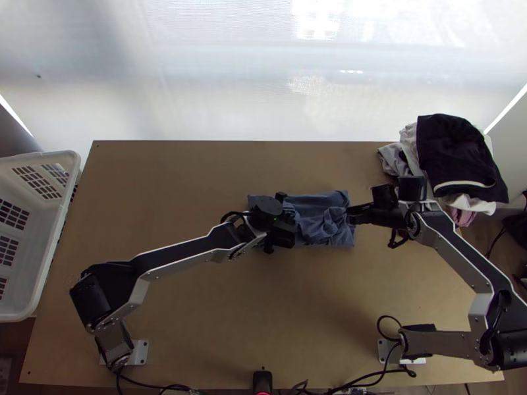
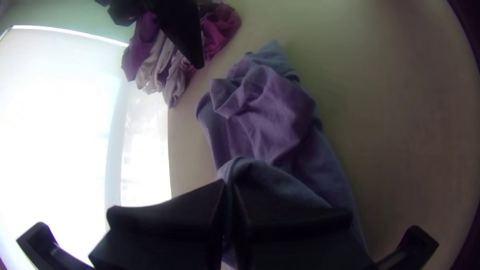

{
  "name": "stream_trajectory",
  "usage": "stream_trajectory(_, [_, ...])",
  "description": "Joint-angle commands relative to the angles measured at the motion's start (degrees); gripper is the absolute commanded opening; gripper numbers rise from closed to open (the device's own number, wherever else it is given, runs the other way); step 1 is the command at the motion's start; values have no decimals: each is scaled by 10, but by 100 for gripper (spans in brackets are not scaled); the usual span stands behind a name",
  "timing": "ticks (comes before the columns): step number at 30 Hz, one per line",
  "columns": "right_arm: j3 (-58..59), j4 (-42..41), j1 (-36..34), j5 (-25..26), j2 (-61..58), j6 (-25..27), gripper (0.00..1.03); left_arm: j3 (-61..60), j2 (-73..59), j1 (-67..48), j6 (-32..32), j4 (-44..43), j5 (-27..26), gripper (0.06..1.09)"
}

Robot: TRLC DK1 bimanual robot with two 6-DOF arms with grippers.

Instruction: Fold the t-shirt

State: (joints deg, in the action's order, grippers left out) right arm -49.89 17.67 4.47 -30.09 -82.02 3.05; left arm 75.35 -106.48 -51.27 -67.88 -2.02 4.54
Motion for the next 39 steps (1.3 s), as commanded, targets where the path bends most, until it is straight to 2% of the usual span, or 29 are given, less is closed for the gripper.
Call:
stream_trajectory(1, [35,21,-72,-19,49,15,3,102,-89,-37,-31,1,-16,16])
stream_trajectory(4, [46,25,-94,-27,59,23,3,141,-127,-45,-53,-4,-27,16])
stream_trajectory(15, [57,41,-150,-32,74,33,3,296,-245,-62,-67,-4,-57,16])
stream_trajectory(19, [65,41,-166,-32,77,35,3,307,-268,-70,-75,-40,-75,17])
stream_trajectory(20, [66,41,-172,-33,77,37,3,308,-276,-70,-83,-56,-76,23])
stream_trajectory(21, [67,41,-177,-33,77,38,3,308,-287,-70,-87,-84,-75,33])
stream_trajectory(22, [67,41,-181,-33,76,38,3,308,-297,-69,-92,-109,-75,60])
stream_trajectory(23, [68,42,-183,-34,77,39,3,308,-303,-68,-91,-123,-74,95])
stream_trajectory(24, [69,43,-184,-36,77,38,3,309,-306,-67,-90,-127,-73,104])
stream_trajectory(28, [68,48,-184,-37,80,40,3,308,-295,-68,-60,-131,-59,104])
stream_trajectory(31, [66,48,-183,-38,79,41,3,316,-265,-68,2,-122,-51,104])
stream_trajectory(39, [58,48,-166,-38,73,39,3,362,-181,-66,156,-8,-6,104])
